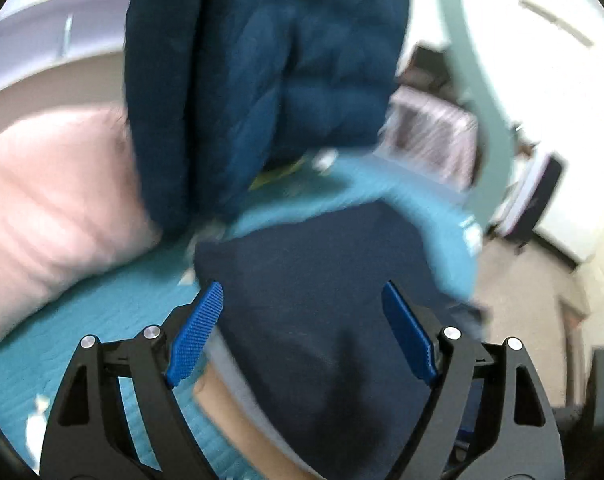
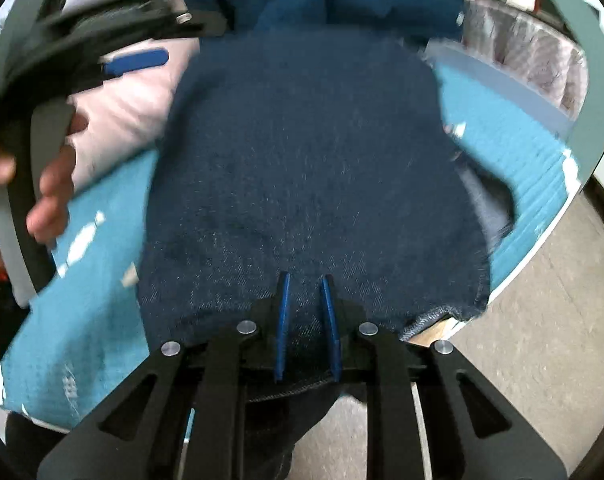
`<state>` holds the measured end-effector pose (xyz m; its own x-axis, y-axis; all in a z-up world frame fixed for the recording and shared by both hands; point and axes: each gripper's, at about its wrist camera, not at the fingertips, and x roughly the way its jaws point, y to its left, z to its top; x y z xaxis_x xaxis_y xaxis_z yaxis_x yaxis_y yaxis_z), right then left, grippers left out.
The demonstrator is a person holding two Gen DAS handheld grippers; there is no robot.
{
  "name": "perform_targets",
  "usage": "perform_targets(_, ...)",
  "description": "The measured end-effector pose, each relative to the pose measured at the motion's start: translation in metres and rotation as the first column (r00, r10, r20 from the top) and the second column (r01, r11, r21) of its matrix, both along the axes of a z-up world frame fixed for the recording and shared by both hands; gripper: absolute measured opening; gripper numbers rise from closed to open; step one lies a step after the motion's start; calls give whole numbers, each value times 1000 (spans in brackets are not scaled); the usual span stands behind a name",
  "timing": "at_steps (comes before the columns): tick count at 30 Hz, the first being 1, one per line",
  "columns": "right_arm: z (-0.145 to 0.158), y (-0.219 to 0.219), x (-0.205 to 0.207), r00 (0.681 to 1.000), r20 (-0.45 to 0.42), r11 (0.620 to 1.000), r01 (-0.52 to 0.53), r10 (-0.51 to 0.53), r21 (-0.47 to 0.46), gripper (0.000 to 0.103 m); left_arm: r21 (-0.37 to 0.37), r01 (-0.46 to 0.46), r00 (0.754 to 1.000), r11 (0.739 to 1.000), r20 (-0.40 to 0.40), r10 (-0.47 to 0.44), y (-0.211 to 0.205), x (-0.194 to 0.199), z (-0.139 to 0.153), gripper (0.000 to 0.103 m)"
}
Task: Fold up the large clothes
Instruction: 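Lower the denim bundle onto the folded clothes stack and open both tools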
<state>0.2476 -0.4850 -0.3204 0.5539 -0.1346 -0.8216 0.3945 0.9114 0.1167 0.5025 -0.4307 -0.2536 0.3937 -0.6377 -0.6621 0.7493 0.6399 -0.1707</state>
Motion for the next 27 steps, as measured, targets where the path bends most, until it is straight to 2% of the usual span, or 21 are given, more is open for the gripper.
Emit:
perform_targets(1, -13, -4, 3, 1000, -21, 1000, 0, 1, 28, 17, 51, -18, 996, 999, -89, 23, -6, 12, -20, 82)
perform_targets(3, -23, -8, 4, 1000, -17, 999, -3, 4, 39, 15, 35, -33, 990, 999, -136, 38, -1, 18, -35, 83)
perform_targets(6, -13, -13, 5, 1000, -8, 998, 4, -4, 56, 17, -37, -53, 983, 998, -179, 46, 19, 15, -24, 83)
perform_targets(7, -6, -13, 1, 1000, 11, 999, 14, -14, 35, 19, -65, -64, 984, 996, -171, 52, 29, 12, -17, 83)
perform_targets(9, 16, -6, -14, 996, 64, 998, 58, -56, -28, 38, -69, -79, 989, 995, -130, 69, 47, -1, -7, 84)
perform_targets(10, 23, -2, -21, 994, 87, 997, 67, -64, -31, 47, -62, -68, 993, 996, -99, 62, 59, -14, -2, 85)
perform_targets(11, 33, 3, -30, 990, 120, 997, 75, -71, -27, 63, -44, -67, 995, 997, -71, 64, 69, -26, 0, 87)
perform_targets(13, 46, 16, -39, 986, 149, 995, 84, -76, -50, 68, 9, -79, 997, 997, -11, 79, 85, -52, 0, 89)
perform_targets(14, 51, 28, -43, 988, 143, 995, 72, -62, -66, 75, 48, -89, 996, 995, 8, 88, 86, -62, -2, 89)
perform_targets(15, 52, 39, -46, 990, 132, 995, 67, -56, -77, 87, 87, -88, 996, 992, 18, 87, 90, -74, -6, 90)
perform_targets(16, 54, 51, -49, 991, 118, 993, 74, -62, -95, 91, 121, -77, 997, 990, -8, 78, 95, -82, -11, 90)
perform_targets(19, 53, 76, -54, 992, 77, 987, 109, -101, -116, 94, 151, -60, 993, 987, -90, 75, 116, -108, -22, 90)
perform_targets(23, 50, 107, -58, 991, 54, 981, 127, -120, -146, 96, 197, -98, 988, 976, -96, 119, 143, -135, -25, 92)
perform_targets(25, 48, 116, -61, 989, 50, 980, 142, -136, -136, 96, 181, -143, 983, 973, -92, 161, 162, -140, -22, 92)
perform_targets(27, 49, 127, -64, 986, 51, 978, 161, -156, -130, 96, 140, -142, 982, 980, -101, 157, 182, -145, -19, 92)
